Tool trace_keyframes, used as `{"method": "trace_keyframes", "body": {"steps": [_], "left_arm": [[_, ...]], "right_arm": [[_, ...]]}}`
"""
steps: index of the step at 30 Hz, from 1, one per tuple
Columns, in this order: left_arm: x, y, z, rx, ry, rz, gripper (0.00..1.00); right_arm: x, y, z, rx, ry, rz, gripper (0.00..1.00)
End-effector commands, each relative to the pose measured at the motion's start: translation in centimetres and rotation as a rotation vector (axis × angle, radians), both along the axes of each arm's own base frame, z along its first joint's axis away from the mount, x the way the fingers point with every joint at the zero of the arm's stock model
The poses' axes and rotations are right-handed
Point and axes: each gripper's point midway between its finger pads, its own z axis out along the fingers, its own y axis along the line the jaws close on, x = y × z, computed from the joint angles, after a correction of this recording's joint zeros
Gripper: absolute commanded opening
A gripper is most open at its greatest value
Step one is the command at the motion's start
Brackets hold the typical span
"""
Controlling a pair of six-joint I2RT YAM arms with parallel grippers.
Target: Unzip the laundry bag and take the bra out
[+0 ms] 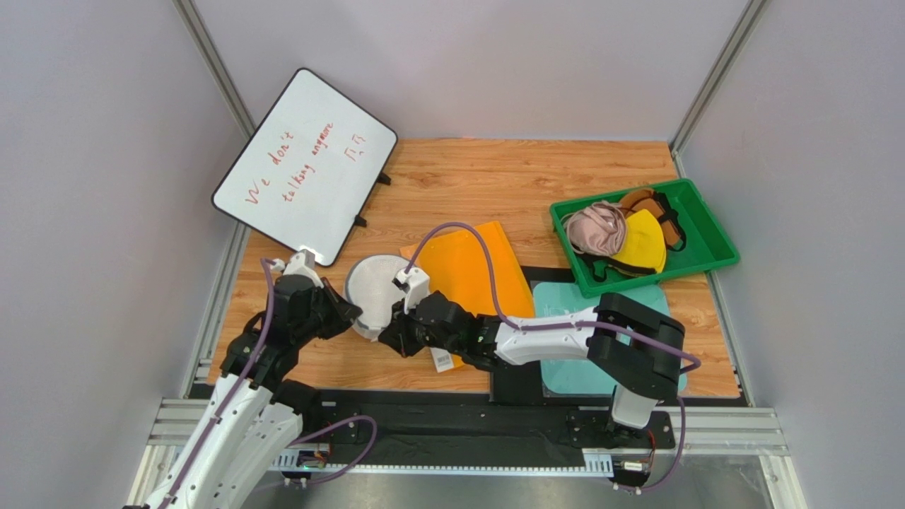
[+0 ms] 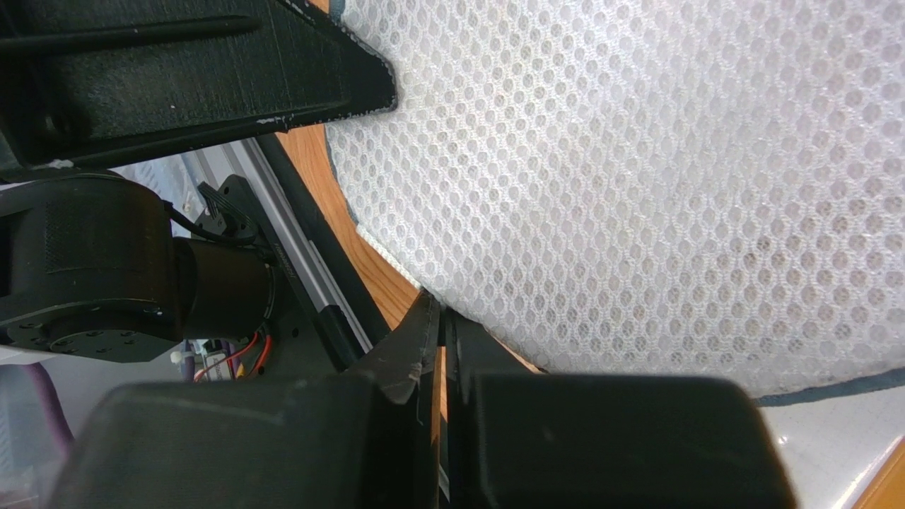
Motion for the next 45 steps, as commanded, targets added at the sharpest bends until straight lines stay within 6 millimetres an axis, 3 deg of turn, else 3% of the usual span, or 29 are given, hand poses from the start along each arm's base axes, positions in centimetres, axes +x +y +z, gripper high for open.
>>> {"method": "trace_keyframes", "body": {"steps": [1, 11, 22, 31, 32, 34, 35, 38, 45], "left_arm": [[0.0, -0.3, 2.1, -0.023, -0.034, -0.012, 0.0], [0.4, 1.2, 3.2, 0.078, -0.059, 0.007, 0.0], [1.9, 1.4, 2.6, 0.137, -0.034, -0.018, 0.0], [4.4, 1.4, 3.1, 0.167, -0.051, -0.031, 0.0], [4.8, 1.3, 3.4, 0.167, -0.056, -0.031, 0.02], [4.6, 0.5, 3.8, 0.137, -0.056, -0.065, 0.19], [4.5, 0.3, 3.8, 0.126, -0.053, -0.071, 0.41], [3.5, 0.2, 3.2, 0.114, -0.03, -0.084, 0.68], [0.0, 0.6, 0.8, 0.069, 0.038, -0.062, 0.72]], "right_arm": [[1.9, 0.3, 3.0, 0.083, -0.074, -0.066, 0.0], [1.6, -2.2, 1.3, 0.023, -0.068, -0.098, 0.0], [1.1, -4.2, 1.4, 0.001, -0.072, -0.106, 0.0], [-0.5, -3.9, 1.8, -0.02, -0.066, -0.038, 0.0], [-0.9, -3.4, 2.2, -0.011, -0.065, -0.025, 0.0], [-1.4, -3.0, 2.1, -0.013, -0.055, -0.019, 0.0], [-1.4, -2.6, 2.5, 0.002, -0.044, -0.024, 0.0], [-1.4, -1.8, 3.2, 0.025, -0.03, -0.026, 0.0], [-0.6, -0.4, 4.2, 0.042, -0.021, -0.06, 0.0]]}}
